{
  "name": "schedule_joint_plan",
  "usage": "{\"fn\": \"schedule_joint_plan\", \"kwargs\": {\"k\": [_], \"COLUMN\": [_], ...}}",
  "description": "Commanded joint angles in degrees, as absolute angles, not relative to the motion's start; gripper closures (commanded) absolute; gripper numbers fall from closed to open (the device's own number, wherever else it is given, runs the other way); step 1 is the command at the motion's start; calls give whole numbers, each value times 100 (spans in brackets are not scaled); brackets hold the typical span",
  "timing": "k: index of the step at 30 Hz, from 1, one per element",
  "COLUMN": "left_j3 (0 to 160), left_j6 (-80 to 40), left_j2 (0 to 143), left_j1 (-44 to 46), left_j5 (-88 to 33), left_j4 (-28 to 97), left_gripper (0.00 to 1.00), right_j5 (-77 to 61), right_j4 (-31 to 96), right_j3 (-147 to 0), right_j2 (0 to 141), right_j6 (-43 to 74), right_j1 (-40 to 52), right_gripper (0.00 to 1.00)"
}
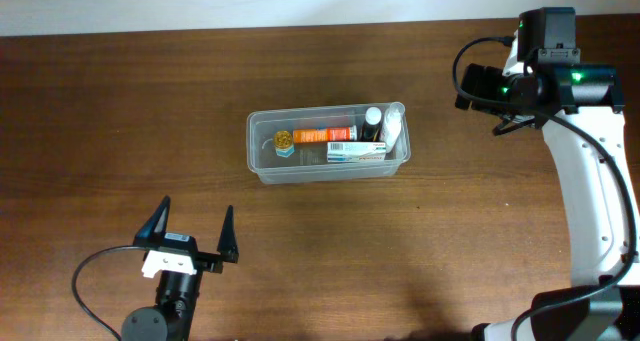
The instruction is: Pack container
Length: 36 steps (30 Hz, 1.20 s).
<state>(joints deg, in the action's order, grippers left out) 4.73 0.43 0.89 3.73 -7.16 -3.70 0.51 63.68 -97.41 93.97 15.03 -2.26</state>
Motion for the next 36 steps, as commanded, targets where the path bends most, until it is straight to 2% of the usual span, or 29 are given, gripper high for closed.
{"fn": "schedule_joint_plan", "kwargs": {"k": [1, 10, 18, 36], "left_j3": [316, 62, 49, 51], "left_j6": [150, 150, 154, 152], "left_j2": [27, 27, 25, 30], "left_j1": [307, 233, 233, 235], "left_j5": [-825, -821, -814, -775], "left_j4": [-390, -386, 386, 392], "left_gripper": [1, 1, 1, 1], "right_j5": [49, 49, 49, 47], "right_j4": [6368, 6368, 6368, 6368], "right_j3": [-9767, -9767, -9767, -9767], "right_j2": [9402, 9402, 9402, 9402], "right_j6": [1551, 1553, 1553, 1553], "right_j1": [-228, -228, -228, -228], "right_gripper": [2, 2, 2, 2]}}
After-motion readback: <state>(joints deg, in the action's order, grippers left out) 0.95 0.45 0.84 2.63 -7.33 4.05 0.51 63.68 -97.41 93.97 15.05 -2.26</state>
